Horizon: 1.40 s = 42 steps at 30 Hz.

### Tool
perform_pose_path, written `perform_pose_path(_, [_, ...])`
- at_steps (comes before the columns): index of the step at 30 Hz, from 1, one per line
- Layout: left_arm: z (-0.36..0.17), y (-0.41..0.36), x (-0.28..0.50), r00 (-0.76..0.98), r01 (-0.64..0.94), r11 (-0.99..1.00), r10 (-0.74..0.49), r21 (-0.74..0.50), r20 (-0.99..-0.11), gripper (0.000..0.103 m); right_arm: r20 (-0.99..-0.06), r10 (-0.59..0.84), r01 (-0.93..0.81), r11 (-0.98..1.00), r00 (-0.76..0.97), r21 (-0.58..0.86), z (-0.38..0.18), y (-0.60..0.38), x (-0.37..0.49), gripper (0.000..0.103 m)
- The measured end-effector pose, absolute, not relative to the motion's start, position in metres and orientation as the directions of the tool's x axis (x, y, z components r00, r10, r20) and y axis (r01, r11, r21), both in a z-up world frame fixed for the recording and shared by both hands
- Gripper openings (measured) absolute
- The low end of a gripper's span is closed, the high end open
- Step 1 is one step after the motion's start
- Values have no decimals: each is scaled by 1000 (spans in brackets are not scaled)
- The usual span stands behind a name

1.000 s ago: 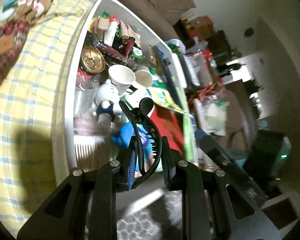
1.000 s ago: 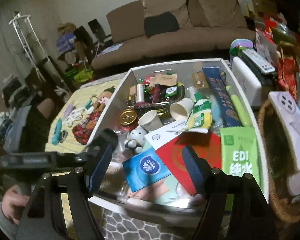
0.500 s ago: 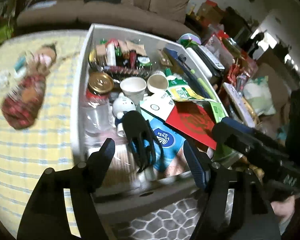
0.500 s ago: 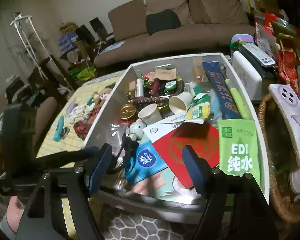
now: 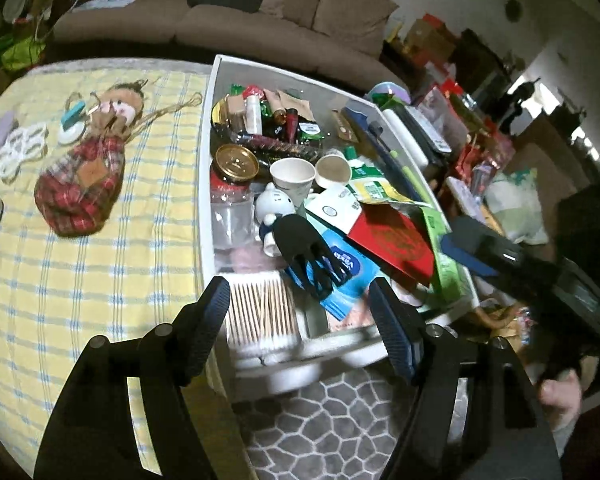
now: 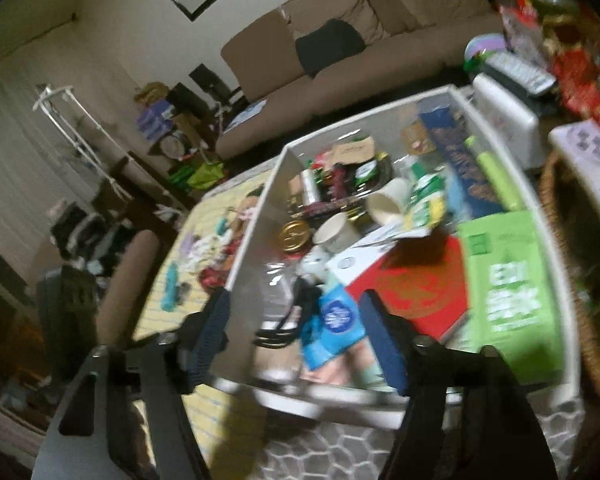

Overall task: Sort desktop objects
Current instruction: 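Withdraw both open grippers from the bin back over the table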

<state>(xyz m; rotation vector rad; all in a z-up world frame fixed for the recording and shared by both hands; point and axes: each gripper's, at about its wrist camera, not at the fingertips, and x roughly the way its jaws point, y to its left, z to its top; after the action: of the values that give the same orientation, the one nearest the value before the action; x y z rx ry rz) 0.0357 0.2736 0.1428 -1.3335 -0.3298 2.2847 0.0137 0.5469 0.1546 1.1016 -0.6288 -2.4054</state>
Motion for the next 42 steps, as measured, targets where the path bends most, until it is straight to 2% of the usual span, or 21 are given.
perform_pose_path(2, [145,267,39,-416,-279,-853,521,-440,-746,69,-595,-566,172,-791,-570,588,145,535,0,56])
perform_pose_path(8, [152,244,45,-417,-307,-834,551,-458,-723,76,-694,-517,125,-836,-501,534,110,499,-32,48])
perform_pose_path(12, [151,229,44,-411,-311,-817,577,-486,-706,76,-707,-553,154,-823,-441,547,97,477,-39,45])
perform_pose_path(15, [149,219,44,-414,-303,-808,589,-505,-694,78,-679,-623,237,-780,-388,580,99,458,-34,29])
perform_pose_path(18, [145,212,44,-407,-295,-806,591,-512,-696,79,-712,-584,251,-811,-390,528,105,453,-26,30])
perform_pose_path(22, [139,205,46,-400,-286,-797,603,-531,-690,82,-712,-543,218,-837,-444,502,117,468,-15,37])
perform_pose_path(24, [138,203,47,-400,-285,-790,613,-543,-681,88,-695,-548,210,-831,-465,515,122,473,-11,39])
perform_pose_path(25, [138,200,48,-401,-285,-785,618,-550,-676,95,-690,-546,208,-832,-475,515,125,474,-10,41])
perform_pose_path(26, [137,197,49,-403,-285,-782,623,-554,-671,103,-685,-541,208,-834,-488,510,130,477,-7,46])
perform_pose_path(29, [132,179,52,-426,-270,-796,603,-541,-674,103,-670,-526,238,-845,-524,478,143,473,2,63])
perform_pose_path(30, [129,168,53,-442,-249,-806,588,-537,-677,103,-663,-525,252,-847,-534,468,148,470,5,65])
perform_pose_path(34, [119,114,54,-521,-144,-840,515,-524,-681,103,-609,-558,313,-826,-563,468,166,455,17,84])
perform_pose_path(42, [104,18,41,-617,-17,-908,339,-418,-711,103,-586,-583,412,-813,-563,412,187,399,26,86])
